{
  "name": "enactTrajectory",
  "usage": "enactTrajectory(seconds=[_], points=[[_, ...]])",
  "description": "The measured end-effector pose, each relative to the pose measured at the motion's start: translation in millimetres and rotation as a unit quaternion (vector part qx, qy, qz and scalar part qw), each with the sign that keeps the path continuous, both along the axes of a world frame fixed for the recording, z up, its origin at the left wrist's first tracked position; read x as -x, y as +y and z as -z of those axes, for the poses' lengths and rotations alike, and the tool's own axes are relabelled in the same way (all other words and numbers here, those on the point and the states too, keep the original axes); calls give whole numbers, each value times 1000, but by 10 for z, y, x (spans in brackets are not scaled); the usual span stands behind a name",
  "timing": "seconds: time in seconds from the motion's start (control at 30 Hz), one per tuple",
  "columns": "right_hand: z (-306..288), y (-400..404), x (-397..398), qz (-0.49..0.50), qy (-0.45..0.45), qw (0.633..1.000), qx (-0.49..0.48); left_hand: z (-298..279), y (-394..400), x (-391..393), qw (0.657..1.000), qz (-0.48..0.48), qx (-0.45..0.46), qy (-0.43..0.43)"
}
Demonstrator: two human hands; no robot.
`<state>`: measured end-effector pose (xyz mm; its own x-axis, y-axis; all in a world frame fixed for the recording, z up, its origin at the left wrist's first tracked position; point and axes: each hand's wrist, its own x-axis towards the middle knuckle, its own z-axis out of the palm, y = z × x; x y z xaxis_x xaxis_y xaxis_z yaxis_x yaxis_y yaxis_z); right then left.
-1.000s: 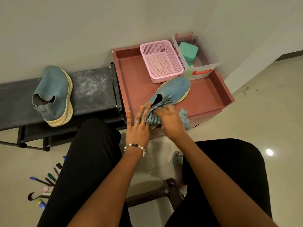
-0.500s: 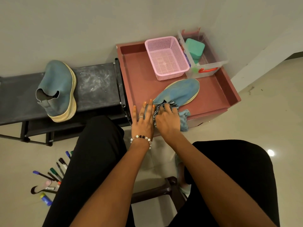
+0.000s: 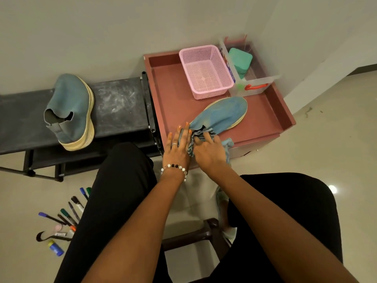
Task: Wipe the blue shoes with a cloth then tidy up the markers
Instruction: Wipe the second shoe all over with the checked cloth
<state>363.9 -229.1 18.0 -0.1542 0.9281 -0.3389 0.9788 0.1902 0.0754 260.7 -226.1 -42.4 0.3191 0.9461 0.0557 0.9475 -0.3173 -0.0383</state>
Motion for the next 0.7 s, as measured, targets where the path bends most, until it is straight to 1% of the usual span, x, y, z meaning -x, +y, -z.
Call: enactTrajectory(seconds=[0.07,0.13,0.23,0.3,0.33,0.37,0.47,0.57,0.63,0.7], points=[[36,50,57,14,-16,1000,3,20,-14,10,1000,5,3,11],[51,73,84,30,-5,999,9,-4,-4,6,1000,9,25,16],[12,27,25,39,41,998,19,24,-18,10,1000,9,19,-21],[-46,-21,-67,25,55,997,41,11,-6,10,997,4,52,-52],[-62,-56,-109,15,56,997,49,7,4,12,997,5,48,-52],[-74,-96,-145,7,54,997,52,3,6,13,998,6,43,-45],[-49,-119,-154,-15,24,999,19,-11,1,14,995,13,93,-13],[6,39,-5,-3,-11,1000,-8,-65,20,24,994,22,110,-5],[44,107,38,11,-12,1000,-5,-93,48,26,993,26,117,0],[51,67,-7,19,10,1000,13,-112,55,30,991,31,131,5]])
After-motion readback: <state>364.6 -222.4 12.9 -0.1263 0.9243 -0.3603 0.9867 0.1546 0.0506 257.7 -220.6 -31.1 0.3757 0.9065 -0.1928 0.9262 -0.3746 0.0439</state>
